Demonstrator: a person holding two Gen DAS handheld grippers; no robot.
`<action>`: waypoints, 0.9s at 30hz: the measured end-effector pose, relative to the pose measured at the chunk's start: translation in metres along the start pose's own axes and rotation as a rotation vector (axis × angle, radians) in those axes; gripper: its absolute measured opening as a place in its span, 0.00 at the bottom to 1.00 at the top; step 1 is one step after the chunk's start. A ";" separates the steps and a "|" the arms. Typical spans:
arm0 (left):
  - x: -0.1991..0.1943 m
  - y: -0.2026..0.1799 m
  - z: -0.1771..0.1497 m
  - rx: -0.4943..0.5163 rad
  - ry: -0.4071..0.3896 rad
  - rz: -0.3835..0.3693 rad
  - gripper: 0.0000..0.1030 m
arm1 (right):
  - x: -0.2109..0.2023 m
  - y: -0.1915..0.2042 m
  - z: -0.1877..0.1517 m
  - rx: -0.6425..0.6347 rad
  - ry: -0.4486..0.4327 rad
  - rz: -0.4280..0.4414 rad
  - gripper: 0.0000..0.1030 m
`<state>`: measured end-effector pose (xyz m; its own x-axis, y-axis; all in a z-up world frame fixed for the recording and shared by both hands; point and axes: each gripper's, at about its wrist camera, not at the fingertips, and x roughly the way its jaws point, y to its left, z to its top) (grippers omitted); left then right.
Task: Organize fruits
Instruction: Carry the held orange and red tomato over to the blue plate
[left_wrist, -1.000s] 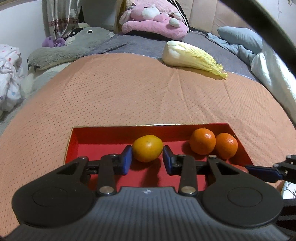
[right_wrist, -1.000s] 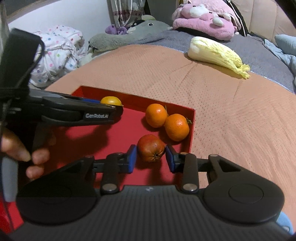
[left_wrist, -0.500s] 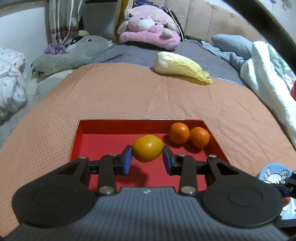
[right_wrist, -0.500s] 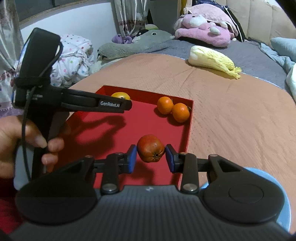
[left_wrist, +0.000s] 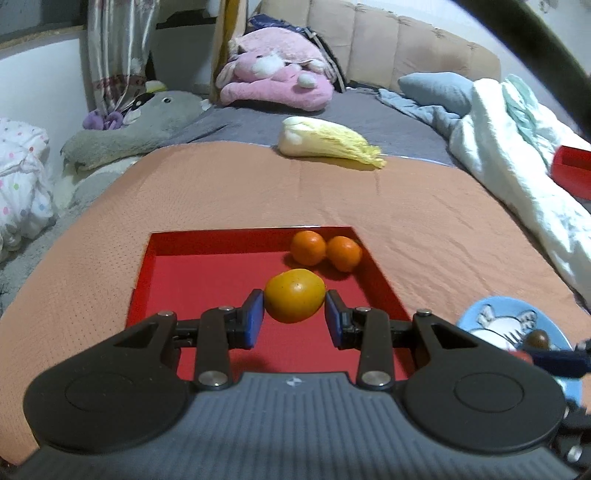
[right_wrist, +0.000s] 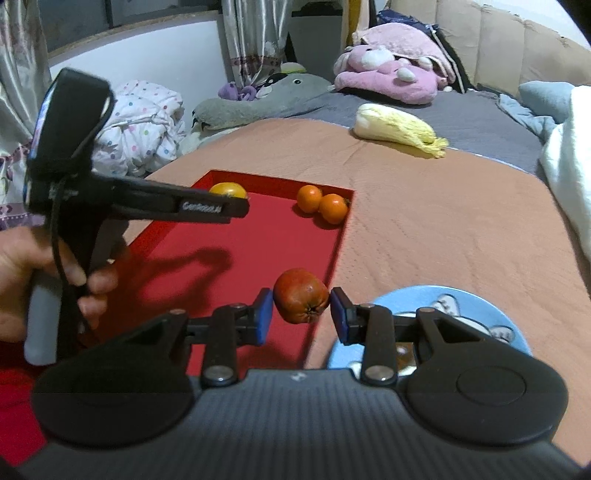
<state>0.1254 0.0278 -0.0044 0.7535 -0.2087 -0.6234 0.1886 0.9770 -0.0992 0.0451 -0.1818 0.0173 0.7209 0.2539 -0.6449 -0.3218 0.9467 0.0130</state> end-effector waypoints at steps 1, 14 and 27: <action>-0.003 -0.006 -0.003 0.010 -0.002 -0.004 0.40 | -0.004 -0.003 -0.002 0.004 -0.004 -0.006 0.36; -0.016 -0.056 -0.028 0.103 0.011 -0.058 0.40 | -0.048 -0.062 -0.041 0.097 -0.021 -0.101 0.36; -0.013 -0.114 -0.051 0.163 0.046 -0.194 0.40 | -0.054 -0.084 -0.077 0.131 0.017 -0.130 0.36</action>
<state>0.0618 -0.0782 -0.0244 0.6644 -0.3857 -0.6401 0.4284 0.8984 -0.0966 -0.0139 -0.2906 -0.0084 0.7401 0.1251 -0.6607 -0.1431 0.9893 0.0270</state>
